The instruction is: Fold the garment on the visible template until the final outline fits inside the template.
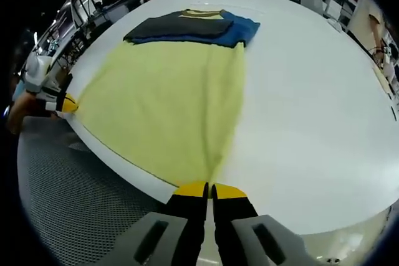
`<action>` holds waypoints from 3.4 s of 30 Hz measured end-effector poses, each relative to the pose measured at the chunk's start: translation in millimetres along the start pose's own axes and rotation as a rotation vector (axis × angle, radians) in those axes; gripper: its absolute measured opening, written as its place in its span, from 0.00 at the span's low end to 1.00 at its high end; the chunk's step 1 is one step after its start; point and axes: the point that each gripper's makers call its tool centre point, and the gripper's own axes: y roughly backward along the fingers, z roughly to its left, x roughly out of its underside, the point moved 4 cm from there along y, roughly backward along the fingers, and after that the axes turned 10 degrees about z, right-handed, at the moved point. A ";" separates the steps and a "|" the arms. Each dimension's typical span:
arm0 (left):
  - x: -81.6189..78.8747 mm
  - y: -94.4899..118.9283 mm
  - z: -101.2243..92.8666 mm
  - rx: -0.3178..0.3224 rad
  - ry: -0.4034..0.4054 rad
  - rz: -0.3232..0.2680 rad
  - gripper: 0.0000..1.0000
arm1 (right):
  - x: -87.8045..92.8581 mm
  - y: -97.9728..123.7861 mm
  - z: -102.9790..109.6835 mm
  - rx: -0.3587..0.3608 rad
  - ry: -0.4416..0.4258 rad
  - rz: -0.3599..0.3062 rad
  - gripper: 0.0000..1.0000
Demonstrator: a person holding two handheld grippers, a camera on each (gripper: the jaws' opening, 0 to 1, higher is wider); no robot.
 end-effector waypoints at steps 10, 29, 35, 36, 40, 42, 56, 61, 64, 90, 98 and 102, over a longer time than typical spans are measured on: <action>8.2 0.4 -3.5 0.003 -0.027 0.013 0.02 | 9.1 1.5 6.9 -0.018 0.033 0.039 0.00; 23.2 1.3 -9.6 0.003 -0.040 0.054 0.02 | 25.2 2.0 14.7 -0.045 0.070 0.093 0.00; 24.9 1.7 -10.8 0.000 -0.035 0.053 0.02 | 26.6 4.6 15.8 -0.049 0.080 0.093 0.00; 24.9 2.1 -11.4 0.001 -0.035 0.053 0.02 | 26.4 5.3 15.8 -0.049 0.081 0.092 0.00; 22.8 6.1 -11.5 -0.004 -0.020 0.045 0.02 | 24.6 8.9 15.4 -0.054 0.069 0.080 0.00; 22.6 6.4 -11.3 -0.005 -0.016 0.045 0.02 | 24.1 9.5 15.0 -0.054 0.068 0.078 0.00; 10.9 21.9 -9.5 -0.005 0.012 -0.004 0.02 | 1.1 31.1 9.9 -0.055 0.041 -0.020 0.00; -0.6 30.0 -5.2 -0.009 0.033 -0.048 0.02 | -11.1 41.4 8.9 -0.047 0.044 -0.064 0.00; -10.1 37.4 -2.3 -0.014 0.040 -0.081 0.02 | -20.9 47.8 8.1 -0.043 0.044 -0.098 0.00; -89.8 81.5 26.5 -0.051 0.077 -0.291 0.01 | -90.9 81.5 -5.6 -0.043 0.051 -0.275 0.00; -113.2 89.8 35.9 -0.056 0.084 -0.340 0.01 | -114.8 84.9 -11.4 -0.025 0.077 -0.324 0.00; -122.8 93.2 40.7 -0.061 0.087 -0.359 0.01 | -127.1 87.4 -20.0 -0.016 0.061 -0.347 0.00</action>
